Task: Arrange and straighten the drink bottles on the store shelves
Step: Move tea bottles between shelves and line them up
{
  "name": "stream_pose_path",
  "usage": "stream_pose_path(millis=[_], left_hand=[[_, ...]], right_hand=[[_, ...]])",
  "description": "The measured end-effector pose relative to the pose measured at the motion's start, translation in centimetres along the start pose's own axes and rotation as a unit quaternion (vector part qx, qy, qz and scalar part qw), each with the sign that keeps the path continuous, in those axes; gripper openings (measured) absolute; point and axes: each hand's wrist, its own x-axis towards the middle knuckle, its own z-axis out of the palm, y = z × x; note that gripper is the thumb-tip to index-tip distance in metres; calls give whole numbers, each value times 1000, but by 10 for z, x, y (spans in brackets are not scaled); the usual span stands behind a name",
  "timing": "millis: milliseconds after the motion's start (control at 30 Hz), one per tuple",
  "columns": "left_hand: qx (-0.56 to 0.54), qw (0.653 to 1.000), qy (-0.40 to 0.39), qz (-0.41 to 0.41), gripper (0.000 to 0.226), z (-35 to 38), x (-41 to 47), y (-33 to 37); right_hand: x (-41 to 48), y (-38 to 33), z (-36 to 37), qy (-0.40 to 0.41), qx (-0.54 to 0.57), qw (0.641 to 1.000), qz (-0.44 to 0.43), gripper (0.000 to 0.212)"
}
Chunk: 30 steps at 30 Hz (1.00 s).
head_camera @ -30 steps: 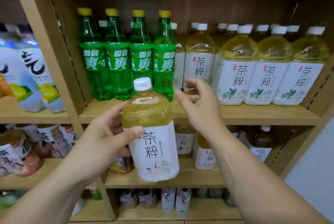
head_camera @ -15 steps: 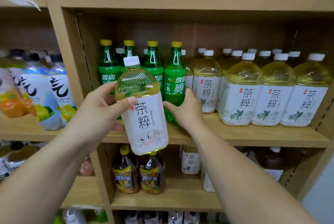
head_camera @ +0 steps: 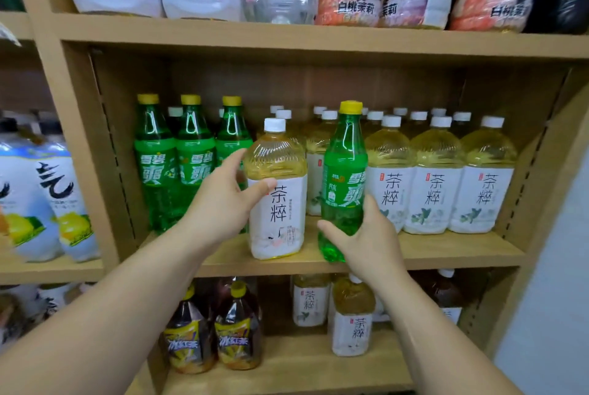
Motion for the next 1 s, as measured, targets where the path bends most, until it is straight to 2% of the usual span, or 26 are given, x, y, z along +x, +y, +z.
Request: stream_pose_path(millis=[67, 133, 200, 267, 300, 367, 533, 700, 833, 1000], left_hand=[[41, 999, 0, 21, 35, 9, 5, 0], [105, 993, 22, 50, 38, 14, 5, -1], [197, 974, 63, 89, 52, 17, 2, -4], [263, 955, 91, 99, 77, 18, -1, -11], [271, 954, 93, 90, 88, 19, -4, -14], [271, 954, 97, 83, 94, 21, -7, -17], [303, 943, 113, 82, 82, 27, -1, -15], [334, 936, 99, 56, 117, 35, 4, -19], [372, 920, 110, 61, 114, 40, 10, -22], [410, 903, 113, 60, 105, 38, 13, -21]], right_hand=[[-1, 2, -2, -3, 0, 1000, -1, 70], [-2, 4, -4, 0, -5, 1000, -4, 73], [-4, 5, -6, 1, -4, 1000, -4, 76], [-4, 7, -7, 0, -5, 1000, -5, 77], [-5, 8, -7, -1, -8, 1000, -5, 76], [-5, 9, -8, -2, -10, 1000, -5, 74], [-6, 9, -9, -2, -2, 1000, -7, 74], [-8, 11, -10, 1, 9, 1000, -10, 72], [-8, 12, -11, 4, 7, 1000, -12, 71], [-2, 5, -5, 41, -52, 998, -8, 70]])
